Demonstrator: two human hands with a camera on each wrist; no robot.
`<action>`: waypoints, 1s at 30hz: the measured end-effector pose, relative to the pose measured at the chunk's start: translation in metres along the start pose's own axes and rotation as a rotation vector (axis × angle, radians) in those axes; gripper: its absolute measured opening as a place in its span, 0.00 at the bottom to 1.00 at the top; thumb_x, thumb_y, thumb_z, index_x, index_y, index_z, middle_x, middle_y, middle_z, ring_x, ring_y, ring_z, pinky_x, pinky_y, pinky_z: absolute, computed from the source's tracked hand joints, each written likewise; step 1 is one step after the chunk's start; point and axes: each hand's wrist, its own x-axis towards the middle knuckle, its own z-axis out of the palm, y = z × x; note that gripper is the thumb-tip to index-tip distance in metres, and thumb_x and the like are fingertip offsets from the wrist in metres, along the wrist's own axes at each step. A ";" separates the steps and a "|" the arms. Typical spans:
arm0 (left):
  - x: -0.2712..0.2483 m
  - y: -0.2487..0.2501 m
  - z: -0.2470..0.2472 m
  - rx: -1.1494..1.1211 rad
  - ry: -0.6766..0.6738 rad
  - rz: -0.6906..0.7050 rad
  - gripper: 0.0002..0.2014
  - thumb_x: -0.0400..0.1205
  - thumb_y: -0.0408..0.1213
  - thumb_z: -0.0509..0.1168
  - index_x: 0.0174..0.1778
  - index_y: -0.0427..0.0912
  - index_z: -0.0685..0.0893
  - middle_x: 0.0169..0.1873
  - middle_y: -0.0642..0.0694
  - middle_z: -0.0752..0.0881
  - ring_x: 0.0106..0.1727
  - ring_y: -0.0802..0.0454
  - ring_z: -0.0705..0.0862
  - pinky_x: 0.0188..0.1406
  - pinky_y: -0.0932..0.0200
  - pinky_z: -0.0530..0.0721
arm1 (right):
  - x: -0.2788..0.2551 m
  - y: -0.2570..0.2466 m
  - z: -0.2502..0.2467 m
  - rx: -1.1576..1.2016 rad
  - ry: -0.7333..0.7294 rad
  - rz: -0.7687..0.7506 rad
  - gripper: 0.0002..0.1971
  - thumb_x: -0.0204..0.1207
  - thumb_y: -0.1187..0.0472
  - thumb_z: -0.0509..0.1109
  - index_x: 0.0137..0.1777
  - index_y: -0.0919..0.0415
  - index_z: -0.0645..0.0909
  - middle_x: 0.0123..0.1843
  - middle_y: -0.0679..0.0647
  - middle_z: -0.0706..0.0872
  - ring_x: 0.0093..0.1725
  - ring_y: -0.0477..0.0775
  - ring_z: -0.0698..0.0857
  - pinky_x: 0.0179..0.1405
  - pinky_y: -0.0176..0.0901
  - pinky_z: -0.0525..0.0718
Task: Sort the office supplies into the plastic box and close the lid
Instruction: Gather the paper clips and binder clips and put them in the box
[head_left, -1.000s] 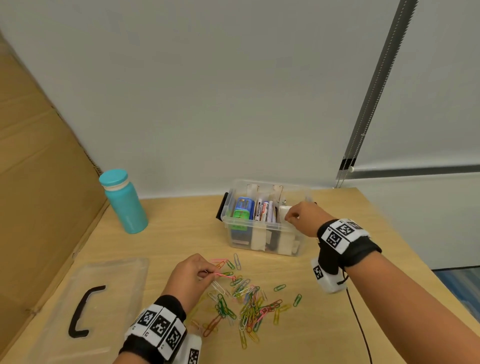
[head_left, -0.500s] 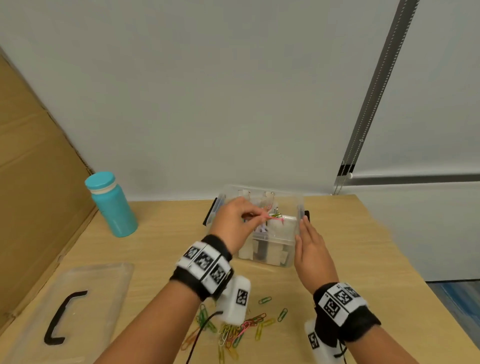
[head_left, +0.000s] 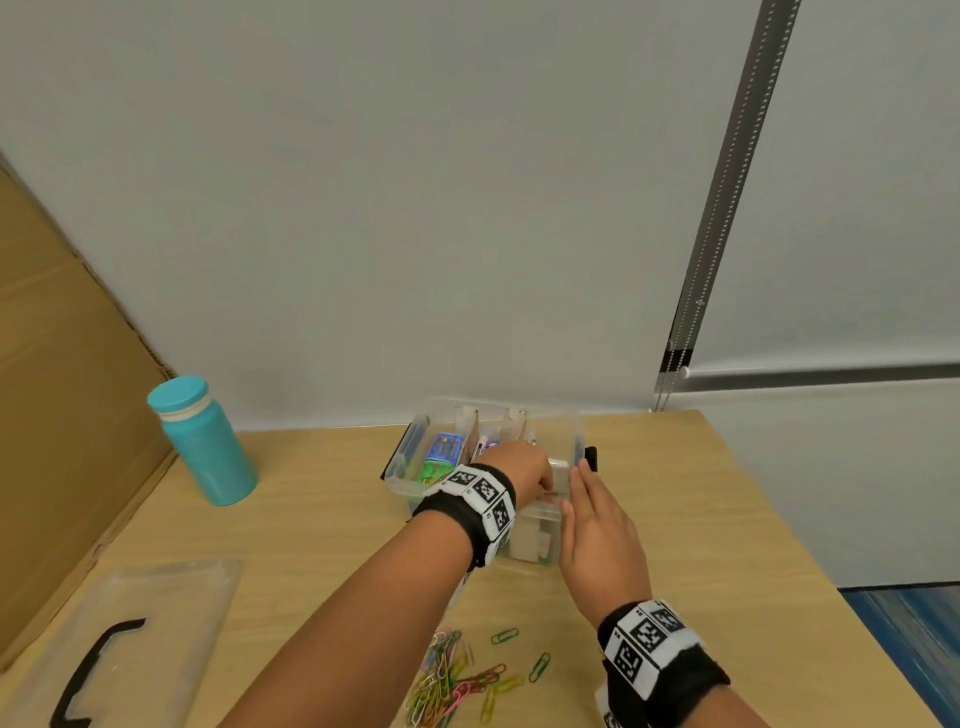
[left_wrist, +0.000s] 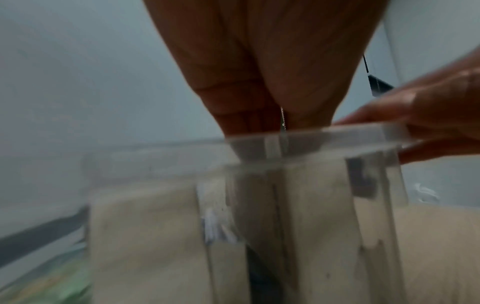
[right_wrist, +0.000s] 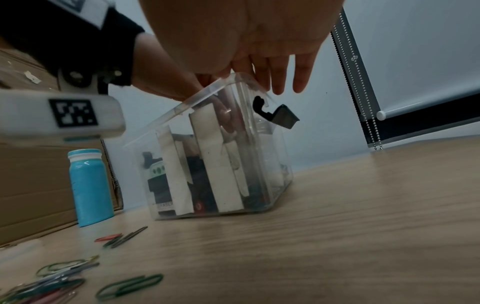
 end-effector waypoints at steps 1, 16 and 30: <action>0.000 0.001 -0.004 0.007 -0.028 -0.007 0.15 0.84 0.34 0.60 0.65 0.44 0.84 0.64 0.41 0.84 0.63 0.42 0.83 0.68 0.50 0.78 | 0.000 0.000 -0.001 -0.002 -0.003 -0.001 0.34 0.81 0.46 0.34 0.81 0.59 0.64 0.82 0.54 0.64 0.80 0.51 0.67 0.77 0.44 0.66; -0.160 -0.097 0.062 -0.239 0.267 -0.142 0.12 0.81 0.48 0.63 0.59 0.55 0.84 0.55 0.58 0.84 0.55 0.60 0.82 0.59 0.58 0.81 | -0.014 -0.014 -0.008 0.040 0.084 0.022 0.25 0.85 0.51 0.53 0.80 0.59 0.63 0.81 0.58 0.62 0.78 0.59 0.62 0.76 0.54 0.67; -0.175 -0.117 0.125 -0.130 -0.239 0.004 0.45 0.67 0.47 0.78 0.78 0.58 0.63 0.69 0.52 0.67 0.68 0.48 0.68 0.71 0.51 0.72 | -0.096 -0.097 0.040 -0.007 -0.762 0.127 0.46 0.56 0.40 0.81 0.73 0.46 0.62 0.66 0.51 0.62 0.67 0.56 0.66 0.67 0.53 0.76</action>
